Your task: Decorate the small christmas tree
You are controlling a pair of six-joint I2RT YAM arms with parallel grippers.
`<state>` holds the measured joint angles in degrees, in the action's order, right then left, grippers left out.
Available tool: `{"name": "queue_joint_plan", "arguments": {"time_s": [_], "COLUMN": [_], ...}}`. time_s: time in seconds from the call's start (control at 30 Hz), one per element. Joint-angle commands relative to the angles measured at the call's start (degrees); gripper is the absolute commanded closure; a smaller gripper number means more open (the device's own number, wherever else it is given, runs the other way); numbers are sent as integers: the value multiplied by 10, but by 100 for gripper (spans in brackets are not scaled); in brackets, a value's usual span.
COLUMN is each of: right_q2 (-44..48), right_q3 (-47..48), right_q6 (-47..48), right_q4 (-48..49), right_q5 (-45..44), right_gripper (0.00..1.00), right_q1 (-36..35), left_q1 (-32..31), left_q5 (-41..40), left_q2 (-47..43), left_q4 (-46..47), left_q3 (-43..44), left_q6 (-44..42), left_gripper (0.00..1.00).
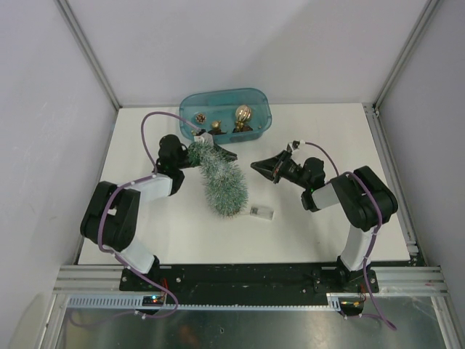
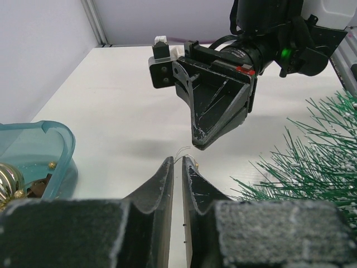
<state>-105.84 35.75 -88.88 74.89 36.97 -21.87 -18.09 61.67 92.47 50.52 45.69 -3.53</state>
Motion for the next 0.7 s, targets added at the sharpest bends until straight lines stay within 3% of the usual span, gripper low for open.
{"name": "queue_joint_plan", "arguments": {"time_s": [0.0, 0.2, 0.33, 0.43, 0.47, 0.67], "right_q2": [20, 26, 37, 48, 51, 109], "right_q3": [-2, -7, -17, -27, -29, -41], "right_q6": [2, 10, 26, 39, 44, 121], "right_q4": [177, 176, 174, 167, 163, 51], "right_q5": [4, 8, 14, 20, 22, 28], "right_gripper": [97, 100, 100, 100, 100, 100], "right_q1": [4, 24, 52, 72, 77, 84], "left_q1": [2, 2, 5, 14, 17, 39], "left_q5": [-4, -17, -35, -47, -50, -79], "left_q2": [-28, -35, -47, -64, -69, -114], "left_q4": [26, 25, 25, 19, 17, 3], "left_q3": [-8, -16, -36, -58, -65, -124], "left_q6": [-16, -17, -16, -12, -13, -49], "left_gripper": [85, 80, 52, 14, 7, 1]}}
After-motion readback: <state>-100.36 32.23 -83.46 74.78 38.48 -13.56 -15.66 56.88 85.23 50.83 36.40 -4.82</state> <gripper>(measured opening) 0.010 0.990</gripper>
